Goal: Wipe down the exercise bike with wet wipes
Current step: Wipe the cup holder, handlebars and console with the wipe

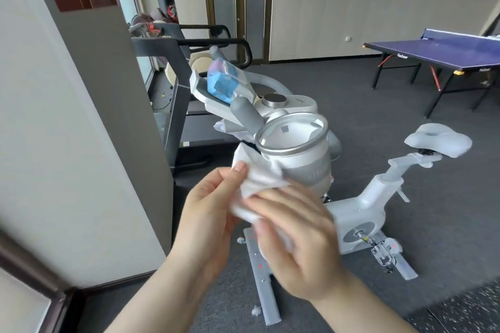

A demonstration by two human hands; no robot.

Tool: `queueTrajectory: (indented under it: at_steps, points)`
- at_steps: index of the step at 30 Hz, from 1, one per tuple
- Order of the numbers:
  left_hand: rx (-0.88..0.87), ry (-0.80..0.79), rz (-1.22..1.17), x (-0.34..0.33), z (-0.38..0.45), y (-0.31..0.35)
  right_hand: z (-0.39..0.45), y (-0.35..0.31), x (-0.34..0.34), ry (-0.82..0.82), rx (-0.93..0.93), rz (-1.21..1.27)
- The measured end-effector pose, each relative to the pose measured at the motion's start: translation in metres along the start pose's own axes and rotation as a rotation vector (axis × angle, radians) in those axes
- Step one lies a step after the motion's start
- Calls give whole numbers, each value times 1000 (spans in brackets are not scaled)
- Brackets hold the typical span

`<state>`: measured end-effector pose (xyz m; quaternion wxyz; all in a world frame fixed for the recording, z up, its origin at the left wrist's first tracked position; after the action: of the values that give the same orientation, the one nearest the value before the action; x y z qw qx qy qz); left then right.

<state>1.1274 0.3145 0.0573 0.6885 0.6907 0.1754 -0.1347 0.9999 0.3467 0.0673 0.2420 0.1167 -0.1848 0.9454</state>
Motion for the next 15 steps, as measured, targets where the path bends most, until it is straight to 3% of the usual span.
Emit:
queueTrajectory:
  at_steps: [3, 5, 10, 15]
  points:
    - [-6, 128, -51, -5, 9, 7, 25, 4, 33, 296, -11, 13]
    - [-13, 227, -106, -11, 13, 6, 45, 11, 37, 338, 3, -40]
    - [-245, 547, -86, -13, 22, 24, 50, 61, 37, -83, -16, -185]
    - [-608, 792, 38, -20, 48, 52, 45, 79, 37, -94, 24, -53]
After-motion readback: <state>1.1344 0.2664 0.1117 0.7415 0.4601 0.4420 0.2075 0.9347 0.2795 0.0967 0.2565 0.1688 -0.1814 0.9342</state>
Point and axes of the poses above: each hand's wrist, its own z-axis towards the middle knuckle, its own x-axis out of the back of the hand, y = z × x, the point moved 3 cm from there along z, towards the middle knuckle, and after that the axes turned 5 degrees about y, right-handed, at the moved point
